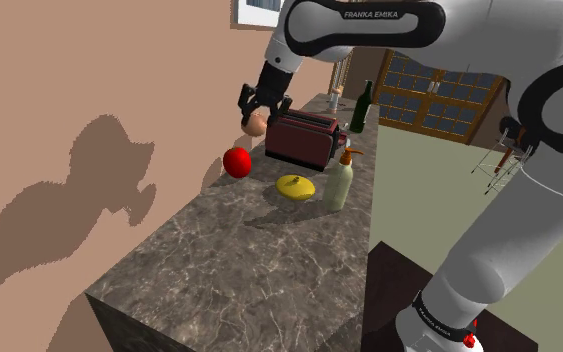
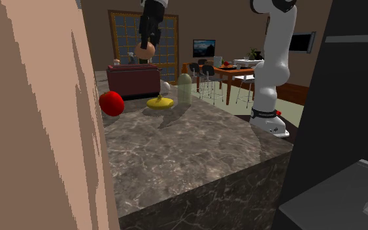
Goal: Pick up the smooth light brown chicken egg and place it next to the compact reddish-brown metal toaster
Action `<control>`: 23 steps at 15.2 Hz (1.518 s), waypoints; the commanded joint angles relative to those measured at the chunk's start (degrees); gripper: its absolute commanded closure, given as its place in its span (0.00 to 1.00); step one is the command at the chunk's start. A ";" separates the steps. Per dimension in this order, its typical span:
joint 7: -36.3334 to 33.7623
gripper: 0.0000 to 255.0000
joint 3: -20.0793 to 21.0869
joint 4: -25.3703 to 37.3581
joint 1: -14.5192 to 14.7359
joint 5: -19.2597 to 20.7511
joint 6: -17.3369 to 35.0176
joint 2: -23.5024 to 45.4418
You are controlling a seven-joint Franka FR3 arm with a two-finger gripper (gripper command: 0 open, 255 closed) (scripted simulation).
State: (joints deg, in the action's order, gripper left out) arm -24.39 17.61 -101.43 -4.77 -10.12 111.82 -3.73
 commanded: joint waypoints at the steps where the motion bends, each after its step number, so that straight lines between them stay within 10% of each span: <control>1: 2.93 1.00 -1.49 -0.08 -1.22 -0.63 -0.50 -0.15; 23: 30.85 1.00 -16.16 14.13 -15.09 -4.47 -10.30 10.42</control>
State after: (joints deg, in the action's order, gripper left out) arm 5.36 1.97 -89.11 -19.20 -14.44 102.39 5.49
